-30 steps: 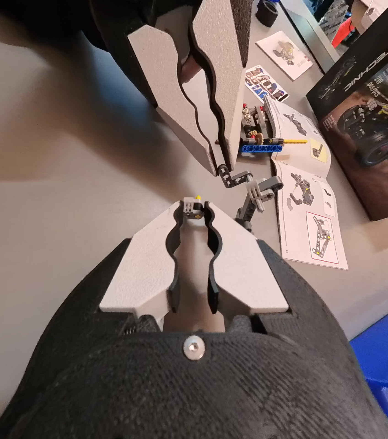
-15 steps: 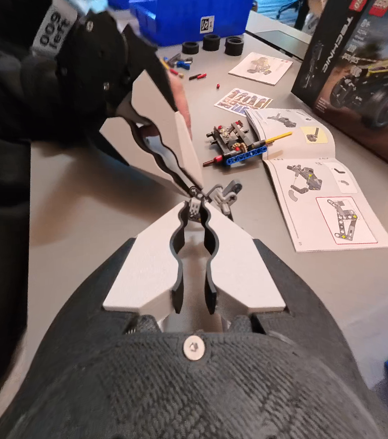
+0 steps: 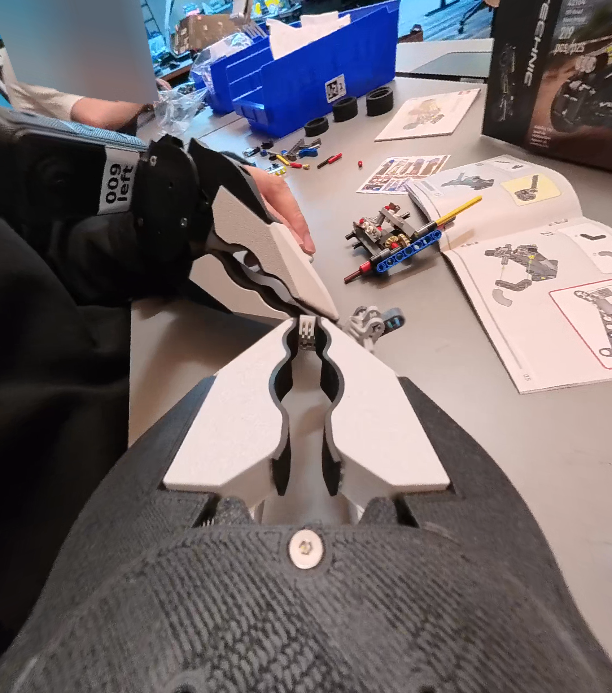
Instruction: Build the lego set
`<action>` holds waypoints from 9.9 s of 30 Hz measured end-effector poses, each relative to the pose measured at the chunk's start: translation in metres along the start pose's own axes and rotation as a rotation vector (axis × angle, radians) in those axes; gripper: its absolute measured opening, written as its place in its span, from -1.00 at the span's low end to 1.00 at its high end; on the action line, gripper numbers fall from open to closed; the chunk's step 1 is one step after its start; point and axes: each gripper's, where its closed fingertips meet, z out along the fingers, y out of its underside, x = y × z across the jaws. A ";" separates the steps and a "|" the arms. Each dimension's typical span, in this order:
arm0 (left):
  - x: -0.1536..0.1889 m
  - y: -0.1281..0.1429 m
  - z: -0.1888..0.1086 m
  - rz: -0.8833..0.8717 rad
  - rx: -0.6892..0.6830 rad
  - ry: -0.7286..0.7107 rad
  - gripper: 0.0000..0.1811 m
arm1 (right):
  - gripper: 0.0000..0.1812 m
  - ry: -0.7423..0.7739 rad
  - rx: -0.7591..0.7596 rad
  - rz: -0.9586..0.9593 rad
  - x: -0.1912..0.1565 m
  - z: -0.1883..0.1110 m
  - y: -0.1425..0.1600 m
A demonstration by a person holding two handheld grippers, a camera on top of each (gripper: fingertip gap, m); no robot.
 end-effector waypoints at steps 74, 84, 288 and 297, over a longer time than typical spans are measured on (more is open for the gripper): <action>-0.009 0.010 0.004 -0.026 0.002 0.046 -0.96 | -0.93 -0.024 -0.090 0.238 0.016 0.011 -0.006; -0.007 0.010 0.006 -0.028 -0.002 0.063 -0.95 | -0.92 -0.051 -0.114 0.168 0.010 0.017 -0.004; -0.011 0.003 -0.009 -0.408 0.226 0.335 -0.96 | -0.97 0.039 -0.084 -0.217 0.014 -0.008 0.009; -0.007 -0.001 -0.012 -0.234 0.235 0.361 -0.96 | -0.97 -0.021 -0.098 -0.255 0.009 -0.008 0.011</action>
